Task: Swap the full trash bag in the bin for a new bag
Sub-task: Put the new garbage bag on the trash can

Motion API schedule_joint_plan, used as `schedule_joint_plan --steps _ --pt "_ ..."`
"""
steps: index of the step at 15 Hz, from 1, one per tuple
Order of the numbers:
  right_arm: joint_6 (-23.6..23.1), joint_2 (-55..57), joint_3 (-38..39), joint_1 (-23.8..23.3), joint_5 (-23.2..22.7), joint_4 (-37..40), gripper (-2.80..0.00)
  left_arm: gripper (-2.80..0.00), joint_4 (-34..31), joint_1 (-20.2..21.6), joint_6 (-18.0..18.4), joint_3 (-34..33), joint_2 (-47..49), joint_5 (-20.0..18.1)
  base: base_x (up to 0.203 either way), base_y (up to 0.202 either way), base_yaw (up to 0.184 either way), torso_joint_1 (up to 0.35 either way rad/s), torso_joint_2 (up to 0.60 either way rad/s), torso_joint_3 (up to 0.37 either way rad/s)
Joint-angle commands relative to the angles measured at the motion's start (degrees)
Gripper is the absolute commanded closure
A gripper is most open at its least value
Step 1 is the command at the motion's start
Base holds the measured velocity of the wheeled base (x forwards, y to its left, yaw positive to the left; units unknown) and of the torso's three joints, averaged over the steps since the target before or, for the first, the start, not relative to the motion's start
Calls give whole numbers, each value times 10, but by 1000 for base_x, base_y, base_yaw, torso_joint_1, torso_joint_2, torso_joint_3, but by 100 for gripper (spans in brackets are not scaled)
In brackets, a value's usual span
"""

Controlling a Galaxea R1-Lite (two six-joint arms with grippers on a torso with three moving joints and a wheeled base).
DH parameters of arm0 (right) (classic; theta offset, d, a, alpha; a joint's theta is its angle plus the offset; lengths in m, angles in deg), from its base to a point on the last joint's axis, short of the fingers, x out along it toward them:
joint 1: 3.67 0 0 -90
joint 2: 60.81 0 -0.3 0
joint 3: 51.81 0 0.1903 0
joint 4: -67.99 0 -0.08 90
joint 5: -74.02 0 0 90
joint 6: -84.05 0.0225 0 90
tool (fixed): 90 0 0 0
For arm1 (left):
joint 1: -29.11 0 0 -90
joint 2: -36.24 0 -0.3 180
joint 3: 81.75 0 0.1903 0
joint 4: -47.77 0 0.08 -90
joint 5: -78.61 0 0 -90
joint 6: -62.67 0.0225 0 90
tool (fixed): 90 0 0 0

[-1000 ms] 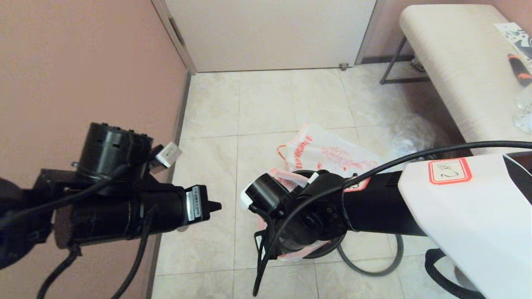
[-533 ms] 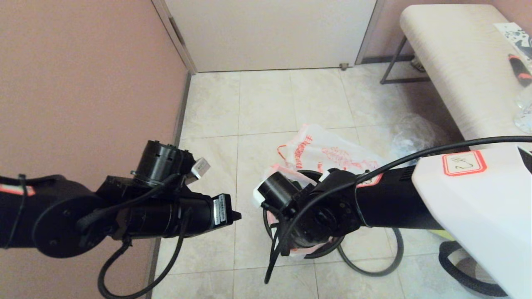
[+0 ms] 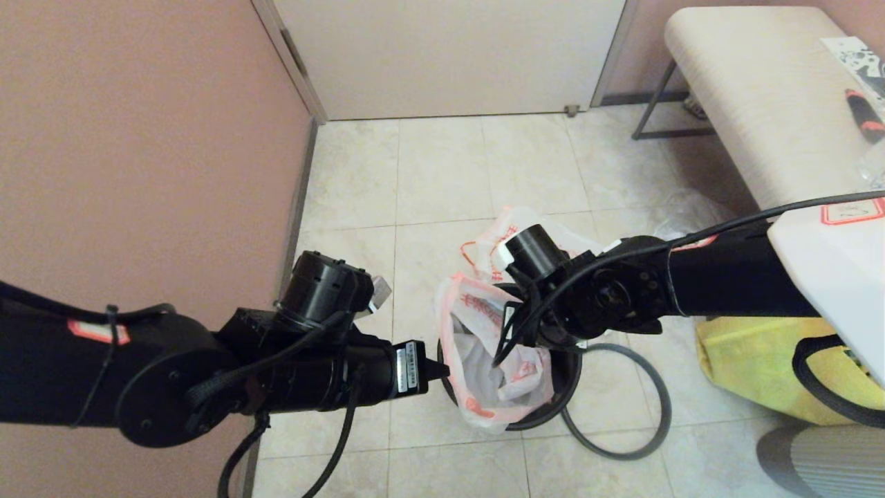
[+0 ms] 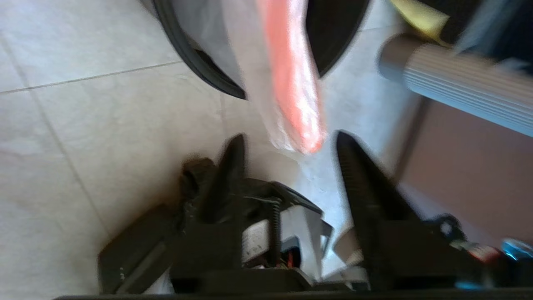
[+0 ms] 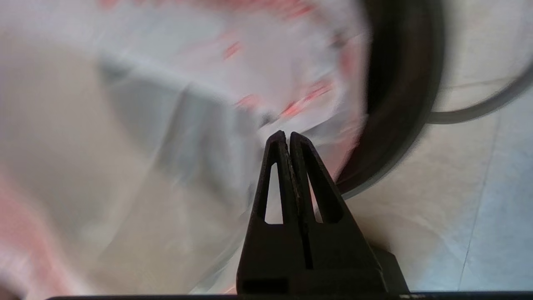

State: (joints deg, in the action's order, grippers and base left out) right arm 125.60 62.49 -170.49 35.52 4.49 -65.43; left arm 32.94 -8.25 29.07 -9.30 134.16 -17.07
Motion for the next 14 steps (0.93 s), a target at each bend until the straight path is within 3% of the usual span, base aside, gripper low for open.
schedule_joint_plan --steps 1,4,6,8,9,14 --pt "6 -20 11 -20 0 -7 0 -280 6 -8 -2 4 24 9 0 0 0 0 0 0" --pt "8 -39 22 -33 -2 -18 0 -280 42 -13 -3 13 73 28 0 0 0 0 0 0" --pt "8 -58 35 -39 -3 -19 0 -280 66 -20 -21 59 107 54 0 0 0 0 0 0" --pt "10 -78 46 -46 -4 -18 0 -280 40 -35 -26 104 137 102 0 0 0 0 0 0" --pt "16 -93 61 -46 -8 -18 0 0 14 -43 -27 129 146 139 0 0 0 0 0 0" --pt "45 -112 155 -54 -23 -20 0 0 -108 -60 -30 165 139 231 0 0 0 0 0 0"
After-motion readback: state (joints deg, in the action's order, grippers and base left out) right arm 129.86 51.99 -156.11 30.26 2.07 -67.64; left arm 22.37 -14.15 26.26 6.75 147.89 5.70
